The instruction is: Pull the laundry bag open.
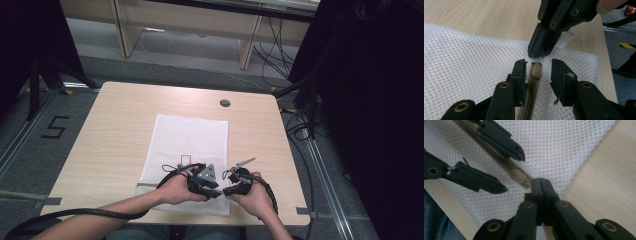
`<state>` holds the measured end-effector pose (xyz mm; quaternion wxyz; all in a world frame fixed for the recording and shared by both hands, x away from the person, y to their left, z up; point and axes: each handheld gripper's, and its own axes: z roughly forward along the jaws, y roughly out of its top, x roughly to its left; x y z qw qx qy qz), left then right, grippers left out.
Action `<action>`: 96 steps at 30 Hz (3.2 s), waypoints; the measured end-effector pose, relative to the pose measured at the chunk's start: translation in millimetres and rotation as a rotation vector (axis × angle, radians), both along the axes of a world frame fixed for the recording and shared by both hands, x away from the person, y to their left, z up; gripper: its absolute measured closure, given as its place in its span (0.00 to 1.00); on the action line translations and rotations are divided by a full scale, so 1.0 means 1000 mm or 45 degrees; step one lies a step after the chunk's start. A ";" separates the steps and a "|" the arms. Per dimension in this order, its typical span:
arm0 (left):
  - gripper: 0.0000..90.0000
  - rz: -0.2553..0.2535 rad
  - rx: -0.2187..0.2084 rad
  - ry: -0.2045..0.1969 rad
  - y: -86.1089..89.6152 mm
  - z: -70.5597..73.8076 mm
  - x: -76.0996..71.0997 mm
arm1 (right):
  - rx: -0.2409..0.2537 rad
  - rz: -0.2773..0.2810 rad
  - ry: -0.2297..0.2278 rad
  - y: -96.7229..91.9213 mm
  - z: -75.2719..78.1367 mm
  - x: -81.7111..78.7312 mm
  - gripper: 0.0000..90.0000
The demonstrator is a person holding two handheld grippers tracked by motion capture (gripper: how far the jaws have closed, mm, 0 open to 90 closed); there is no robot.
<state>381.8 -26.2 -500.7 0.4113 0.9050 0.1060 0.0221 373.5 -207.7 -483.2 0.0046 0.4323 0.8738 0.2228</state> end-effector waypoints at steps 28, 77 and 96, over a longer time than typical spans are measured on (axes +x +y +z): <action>0.90 -0.032 0.037 0.036 -0.009 -0.001 0.008 | 0.006 0.005 -0.001 -0.001 -0.001 0.001 1.00; 0.91 -0.036 0.129 0.013 -0.001 0.007 0.008 | -0.044 0.039 -0.042 0.003 0.000 -0.001 1.00; 0.91 -0.040 0.128 0.032 0.000 0.010 0.006 | -0.060 0.058 -0.039 0.004 0.000 -0.001 1.00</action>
